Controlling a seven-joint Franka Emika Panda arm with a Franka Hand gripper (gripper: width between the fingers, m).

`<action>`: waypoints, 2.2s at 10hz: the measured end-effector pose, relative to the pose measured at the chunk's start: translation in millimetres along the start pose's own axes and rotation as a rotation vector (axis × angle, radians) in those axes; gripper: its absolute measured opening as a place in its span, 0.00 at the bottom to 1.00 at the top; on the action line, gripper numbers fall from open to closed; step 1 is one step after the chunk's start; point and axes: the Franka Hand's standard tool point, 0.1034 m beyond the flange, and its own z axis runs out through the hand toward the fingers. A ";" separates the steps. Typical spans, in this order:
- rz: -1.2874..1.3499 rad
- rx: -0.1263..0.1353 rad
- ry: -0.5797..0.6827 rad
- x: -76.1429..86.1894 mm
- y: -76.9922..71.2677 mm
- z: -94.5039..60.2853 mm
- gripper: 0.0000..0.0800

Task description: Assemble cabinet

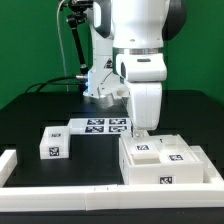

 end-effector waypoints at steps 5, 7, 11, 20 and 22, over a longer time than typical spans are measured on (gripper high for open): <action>0.007 -0.032 0.007 -0.9 32.4 0.4 0.09; 0.006 -0.015 0.004 -0.2 33.8 1.5 0.09; -0.025 -0.012 0.002 -2.3 33.6 1.5 0.09; 0.197 -0.166 0.032 2.6 -29.3 -32.8 0.99; 0.281 -0.192 0.065 16.6 -49.5 -31.5 1.00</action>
Offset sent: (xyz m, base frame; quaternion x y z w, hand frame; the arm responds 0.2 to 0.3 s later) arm 0.0272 0.0075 -0.0111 0.0123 0.0115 -0.0075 0.9998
